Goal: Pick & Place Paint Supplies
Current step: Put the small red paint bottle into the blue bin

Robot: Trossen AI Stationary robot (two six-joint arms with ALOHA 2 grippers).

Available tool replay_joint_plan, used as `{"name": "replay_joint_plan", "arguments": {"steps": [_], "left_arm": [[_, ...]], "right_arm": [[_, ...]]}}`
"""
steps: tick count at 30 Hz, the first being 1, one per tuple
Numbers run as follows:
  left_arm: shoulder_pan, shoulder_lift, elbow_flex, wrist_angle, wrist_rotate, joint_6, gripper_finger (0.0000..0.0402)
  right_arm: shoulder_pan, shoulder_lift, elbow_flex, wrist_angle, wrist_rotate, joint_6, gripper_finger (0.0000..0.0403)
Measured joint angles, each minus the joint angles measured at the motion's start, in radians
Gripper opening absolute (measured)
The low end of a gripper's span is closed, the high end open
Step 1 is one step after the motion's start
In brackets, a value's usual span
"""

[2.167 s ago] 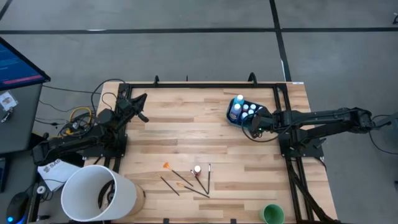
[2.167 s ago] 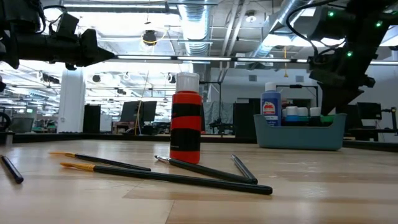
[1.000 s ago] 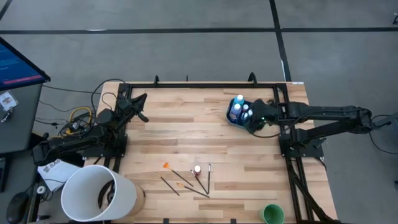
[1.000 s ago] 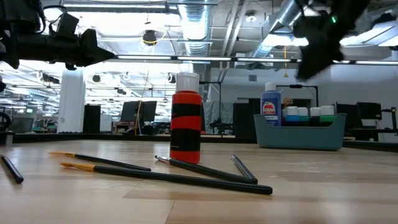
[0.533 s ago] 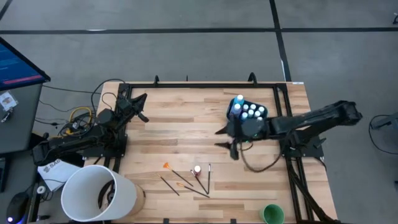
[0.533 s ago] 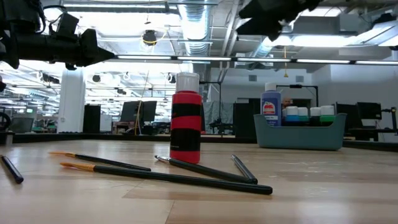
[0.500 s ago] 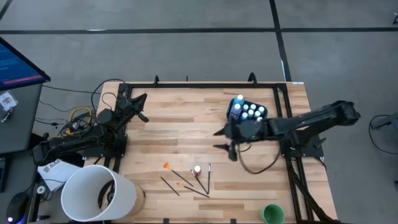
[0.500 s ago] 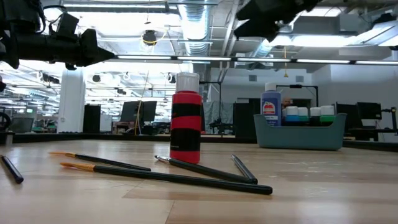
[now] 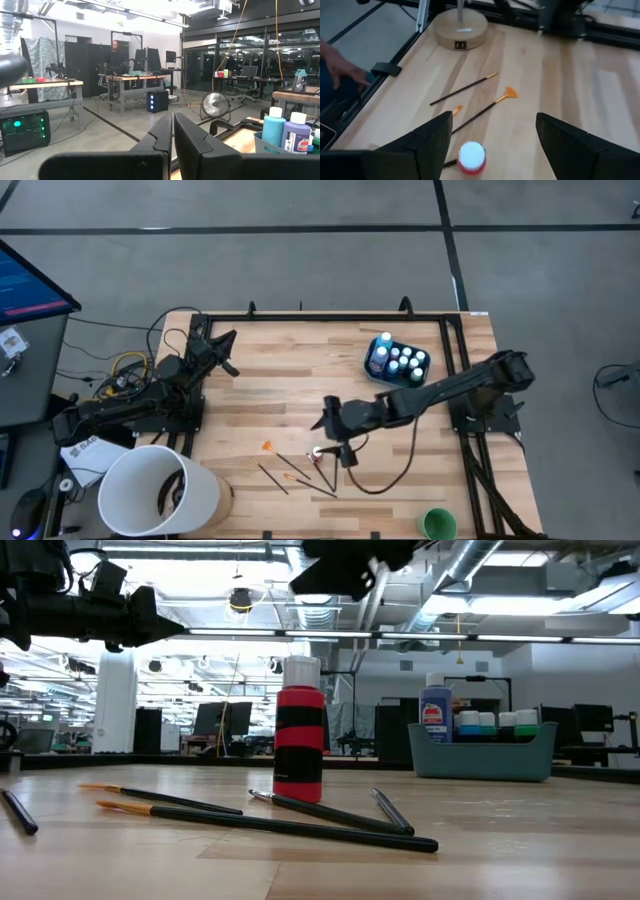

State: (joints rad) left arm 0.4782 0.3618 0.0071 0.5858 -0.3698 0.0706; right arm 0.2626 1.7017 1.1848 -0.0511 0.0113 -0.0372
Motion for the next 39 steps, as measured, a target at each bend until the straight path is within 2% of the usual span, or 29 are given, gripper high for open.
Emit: {"name": "replay_joint_plan", "arguments": {"steps": [7,26,31,36,37,39], "left_arm": [[0.000,0.000,0.000,0.000,0.000,0.000,0.0008],[0.000,0.000,0.000,0.000,0.000,0.000,0.0008],[0.000,0.000,0.000,0.000,0.000,0.000,0.0008],[0.000,0.000,0.000,0.000,0.000,0.000,0.0008],[0.000,0.000,0.000,0.000,0.000,0.000,0.0008],[0.000,0.000,0.000,0.000,0.000,0.000,0.0008]], "right_arm": [[-0.001,0.112,0.034,-0.005,-0.070,0.001,0.0282],[-0.003,0.218,0.038,-0.026,-0.069,0.046,0.0271],[-0.002,0.218,0.039,-0.024,-0.066,0.046,0.0222],[-0.002,0.217,0.040,-0.026,-0.062,0.029,0.0115],[-0.002,0.217,0.040,-0.027,-0.064,0.020,0.0104],[-0.002,0.217,0.040,-0.027,-0.064,-0.007,0.0108]]}}
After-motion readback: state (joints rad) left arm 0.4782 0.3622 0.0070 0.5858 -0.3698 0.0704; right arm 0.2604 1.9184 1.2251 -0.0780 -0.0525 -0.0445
